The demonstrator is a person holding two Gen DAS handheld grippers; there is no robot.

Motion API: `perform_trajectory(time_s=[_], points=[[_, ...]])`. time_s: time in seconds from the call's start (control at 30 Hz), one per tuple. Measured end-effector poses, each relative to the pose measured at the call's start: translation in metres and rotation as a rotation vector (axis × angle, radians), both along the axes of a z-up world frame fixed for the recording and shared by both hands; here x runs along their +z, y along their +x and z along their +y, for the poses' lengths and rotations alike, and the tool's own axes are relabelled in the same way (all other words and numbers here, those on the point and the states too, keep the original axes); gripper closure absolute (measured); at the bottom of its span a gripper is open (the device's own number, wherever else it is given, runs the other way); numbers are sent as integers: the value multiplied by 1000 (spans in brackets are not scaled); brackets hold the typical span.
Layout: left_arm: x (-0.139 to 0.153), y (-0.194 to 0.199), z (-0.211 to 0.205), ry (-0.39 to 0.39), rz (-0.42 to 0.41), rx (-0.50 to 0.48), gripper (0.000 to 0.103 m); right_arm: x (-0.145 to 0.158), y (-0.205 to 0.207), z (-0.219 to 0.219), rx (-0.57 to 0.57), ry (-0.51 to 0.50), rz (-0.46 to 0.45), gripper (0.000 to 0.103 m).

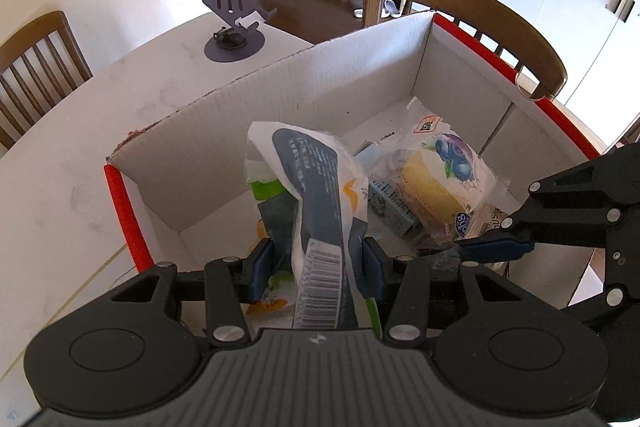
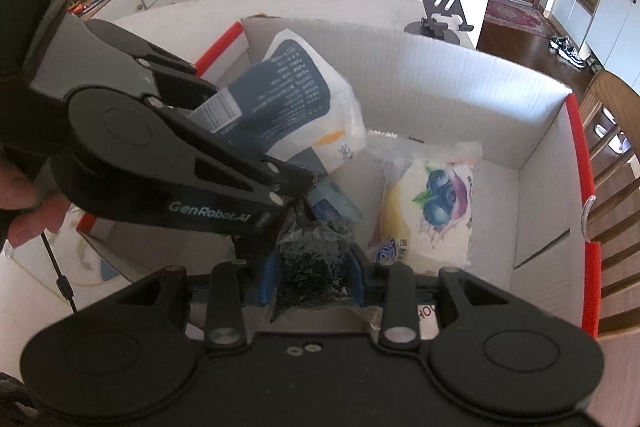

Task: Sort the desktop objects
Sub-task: 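Open the left tool to drop the bag while the right tool releases the seed packet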

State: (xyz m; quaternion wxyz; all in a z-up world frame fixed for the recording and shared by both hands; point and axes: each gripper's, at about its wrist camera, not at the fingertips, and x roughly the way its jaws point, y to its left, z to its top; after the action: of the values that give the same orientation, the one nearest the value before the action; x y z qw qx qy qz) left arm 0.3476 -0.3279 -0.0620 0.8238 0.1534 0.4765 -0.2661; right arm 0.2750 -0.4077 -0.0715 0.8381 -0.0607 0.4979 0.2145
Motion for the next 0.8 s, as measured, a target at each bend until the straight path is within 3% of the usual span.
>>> perform_trajectory(time_s=[0.13, 0.23, 0.27, 0.4, 0.53, 0.8], points=[[1, 0, -1, -1, -2, 1, 53, -2, 1, 0, 2, 6, 7, 67], [3, 0, -1, -2, -4, 3, 35, -2, 2, 0, 5, 12, 8, 66], [4, 0, -1, -6, -7, 3, 34, -2, 2, 0, 6, 14, 10, 66], [8, 0, 1, -15, -7, 7, 31, -2, 2, -2, 0, 27, 19, 64], [13, -2, 4, -39, -11, 14, 29, 3, -2, -4, -2, 32, 10, 48], [29, -13, 11, -87, -25, 33, 29, 14, -11, -5, 12, 43, -5, 45]])
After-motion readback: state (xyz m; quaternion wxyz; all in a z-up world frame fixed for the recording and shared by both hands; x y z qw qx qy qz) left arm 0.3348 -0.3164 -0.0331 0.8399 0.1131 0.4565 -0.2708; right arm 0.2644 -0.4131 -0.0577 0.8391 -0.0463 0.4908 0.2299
